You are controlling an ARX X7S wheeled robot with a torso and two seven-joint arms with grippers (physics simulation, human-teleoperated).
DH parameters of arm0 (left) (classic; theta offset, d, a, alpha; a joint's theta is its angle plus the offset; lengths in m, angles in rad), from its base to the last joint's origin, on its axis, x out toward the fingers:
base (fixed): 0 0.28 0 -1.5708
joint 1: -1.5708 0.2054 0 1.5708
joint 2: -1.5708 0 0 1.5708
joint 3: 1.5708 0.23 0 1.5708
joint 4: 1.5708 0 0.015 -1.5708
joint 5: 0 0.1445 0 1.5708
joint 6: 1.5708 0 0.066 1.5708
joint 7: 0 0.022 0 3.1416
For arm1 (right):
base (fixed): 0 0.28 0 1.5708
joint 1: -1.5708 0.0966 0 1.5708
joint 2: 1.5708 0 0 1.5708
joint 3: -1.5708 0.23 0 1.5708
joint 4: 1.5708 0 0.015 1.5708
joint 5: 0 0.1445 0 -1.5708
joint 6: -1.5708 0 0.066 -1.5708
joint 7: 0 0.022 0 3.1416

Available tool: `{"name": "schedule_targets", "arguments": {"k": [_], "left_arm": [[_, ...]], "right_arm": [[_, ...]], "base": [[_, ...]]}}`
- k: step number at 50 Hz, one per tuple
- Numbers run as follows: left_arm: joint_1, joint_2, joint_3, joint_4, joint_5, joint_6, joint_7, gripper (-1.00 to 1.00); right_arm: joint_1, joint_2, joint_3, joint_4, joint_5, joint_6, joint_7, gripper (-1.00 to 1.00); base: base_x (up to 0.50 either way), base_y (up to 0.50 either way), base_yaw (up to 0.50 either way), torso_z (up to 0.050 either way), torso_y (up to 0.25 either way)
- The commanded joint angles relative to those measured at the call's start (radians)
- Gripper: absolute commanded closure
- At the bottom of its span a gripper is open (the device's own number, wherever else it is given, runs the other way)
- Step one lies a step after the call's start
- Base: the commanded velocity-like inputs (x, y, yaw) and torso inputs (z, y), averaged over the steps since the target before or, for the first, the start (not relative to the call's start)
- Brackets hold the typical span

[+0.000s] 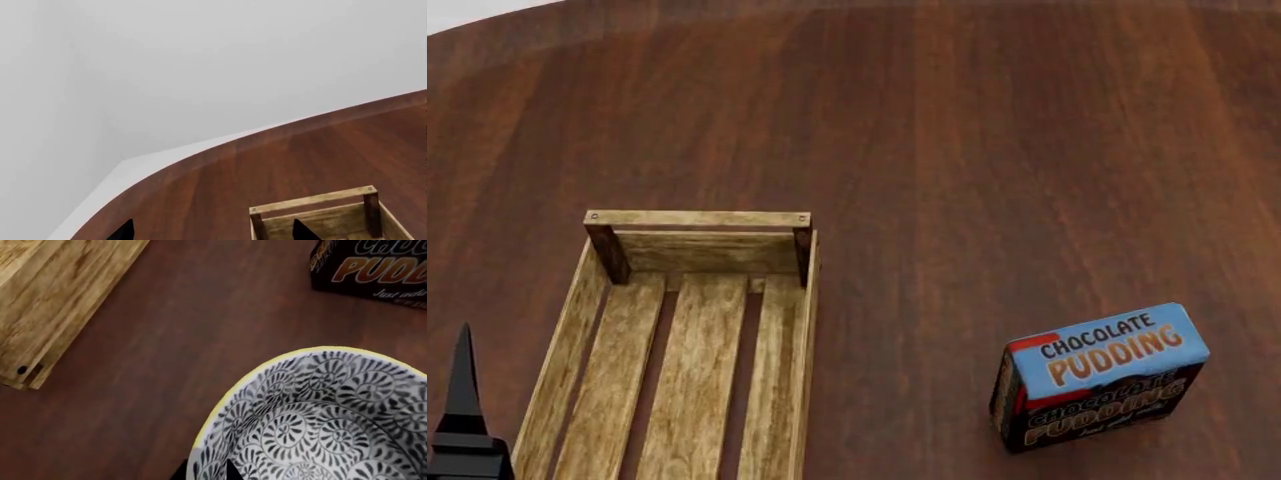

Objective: Stack the left bowl on the right bowl and place them in the tray.

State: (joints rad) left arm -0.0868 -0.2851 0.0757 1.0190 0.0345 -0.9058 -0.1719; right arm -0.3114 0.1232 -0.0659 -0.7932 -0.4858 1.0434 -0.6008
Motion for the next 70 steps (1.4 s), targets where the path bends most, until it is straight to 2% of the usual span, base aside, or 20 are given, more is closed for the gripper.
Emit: {"name": "schedule_targets", "arguments": {"k": [1,7,13,18,21,30,31,33,34,43,53,70], "left_arm": [[-0.006,-0.001,0.001,0.002,-0.004,-0.005,-0.001,-1.00],[0.014,-0.002,-0.005,-0.023,-0.007,0.029,-0.003,-1.00],[0.012,-0.003,-0.005,-0.016,-0.009,0.022,-0.005,-1.00],[0.015,-0.003,-0.009,-0.019,-0.013,0.027,-0.005,-1.00],[0.015,-0.004,-0.010,-0.017,-0.014,0.026,-0.005,-1.00],[0.013,-0.005,-0.010,-0.016,-0.018,0.026,-0.007,-1.00],[0.013,-0.005,-0.009,-0.015,-0.017,0.024,-0.008,-1.00],[0.013,-0.006,-0.010,-0.012,-0.018,0.023,-0.008,-1.00],[0.013,-0.006,-0.010,-0.012,-0.019,0.023,-0.008,-1.00],[0.006,-0.008,0.000,-0.007,-0.017,0.014,-0.013,-1.00],[-0.010,-0.010,0.017,-0.009,-0.016,0.001,-0.015,-1.00],[-0.024,-0.011,0.027,-0.001,-0.022,-0.011,-0.017,-1.00]], "right_arm": [[0.012,0.007,-0.029,-0.043,0.001,0.039,0.003,1.00],[0.029,0.032,-0.120,-0.129,-0.063,0.122,-0.011,1.00],[0.082,0.059,-0.262,-0.252,-0.213,0.260,-0.059,1.00],[0.093,-0.065,-0.293,-0.253,-0.597,0.188,-0.345,1.00],[0.101,-0.116,-0.277,-0.253,-0.718,0.142,-0.445,1.00],[0.224,-0.120,-0.362,-0.254,-1.061,0.216,-0.687,1.00],[0.244,-0.105,-0.381,-0.254,-1.114,0.244,-0.720,1.00],[0.313,0.023,-0.554,-0.254,-1.302,0.455,-0.811,1.00],[0.324,0.065,-0.595,-0.253,-1.351,0.508,-0.842,1.00],[0.340,0.098,-0.505,-0.249,-1.403,0.514,-0.935,1.00],[0.312,0.135,-0.408,-0.250,-1.321,0.515,-0.887,1.00],[0.260,0.182,-0.239,-0.254,-1.316,0.526,-0.920,1.00]], "base": [[0.01,0.00,0.00,0.000,0.000],[0.00,0.00,0.00,0.000,0.000],[0.00,0.00,0.00,0.000,0.000],[0.00,0.00,0.00,0.000,0.000],[0.00,0.00,0.00,0.000,0.000],[0.00,0.00,0.00,0.000,0.000],[0.00,0.00,0.00,0.000,0.000],[0.00,0.00,0.00,0.000,0.000],[0.00,0.00,0.00,0.000,0.000],[0.00,0.00,0.00,0.000,0.000],[0.00,0.00,0.00,0.000,0.000],[0.00,0.00,0.00,0.000,0.000]]}}
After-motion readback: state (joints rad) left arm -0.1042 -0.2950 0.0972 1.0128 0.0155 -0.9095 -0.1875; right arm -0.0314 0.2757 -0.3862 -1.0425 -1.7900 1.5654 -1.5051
